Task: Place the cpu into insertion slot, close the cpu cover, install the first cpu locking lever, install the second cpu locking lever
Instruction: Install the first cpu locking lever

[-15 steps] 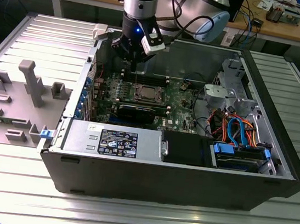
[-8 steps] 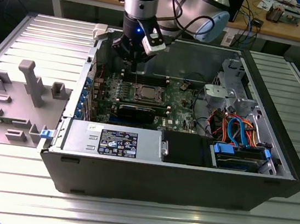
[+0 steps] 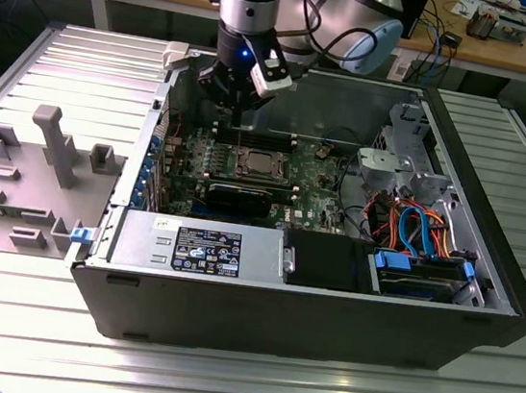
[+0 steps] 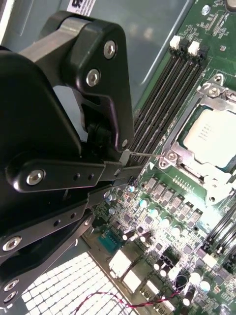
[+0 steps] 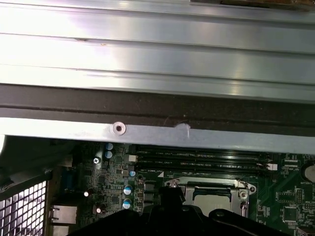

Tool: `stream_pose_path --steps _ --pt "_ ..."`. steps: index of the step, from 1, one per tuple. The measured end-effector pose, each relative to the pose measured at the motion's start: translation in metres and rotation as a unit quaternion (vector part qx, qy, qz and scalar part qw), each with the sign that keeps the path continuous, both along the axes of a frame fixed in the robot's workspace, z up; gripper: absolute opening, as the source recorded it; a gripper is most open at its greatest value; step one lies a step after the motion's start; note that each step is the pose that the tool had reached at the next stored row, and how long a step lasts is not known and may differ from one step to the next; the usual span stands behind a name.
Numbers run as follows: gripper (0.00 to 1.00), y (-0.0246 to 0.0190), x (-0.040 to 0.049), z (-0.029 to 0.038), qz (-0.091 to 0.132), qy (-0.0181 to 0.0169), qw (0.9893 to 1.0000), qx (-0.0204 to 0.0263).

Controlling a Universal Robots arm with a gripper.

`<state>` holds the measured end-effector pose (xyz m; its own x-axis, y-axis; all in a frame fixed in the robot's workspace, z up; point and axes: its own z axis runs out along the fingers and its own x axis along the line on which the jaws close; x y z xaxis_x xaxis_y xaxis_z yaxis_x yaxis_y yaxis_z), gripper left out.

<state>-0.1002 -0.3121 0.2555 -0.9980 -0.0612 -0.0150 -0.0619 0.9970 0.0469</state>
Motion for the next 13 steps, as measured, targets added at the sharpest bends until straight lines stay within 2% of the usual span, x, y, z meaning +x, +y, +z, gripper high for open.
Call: stream_pose_path --steps 8,13 --pt "0.11 0.0 0.0111 -0.0001 0.0 0.0 1.0 0.0" --pt "0.11 0.0 0.0119 -0.0002 -0.001 0.0 1.0 -0.0002"
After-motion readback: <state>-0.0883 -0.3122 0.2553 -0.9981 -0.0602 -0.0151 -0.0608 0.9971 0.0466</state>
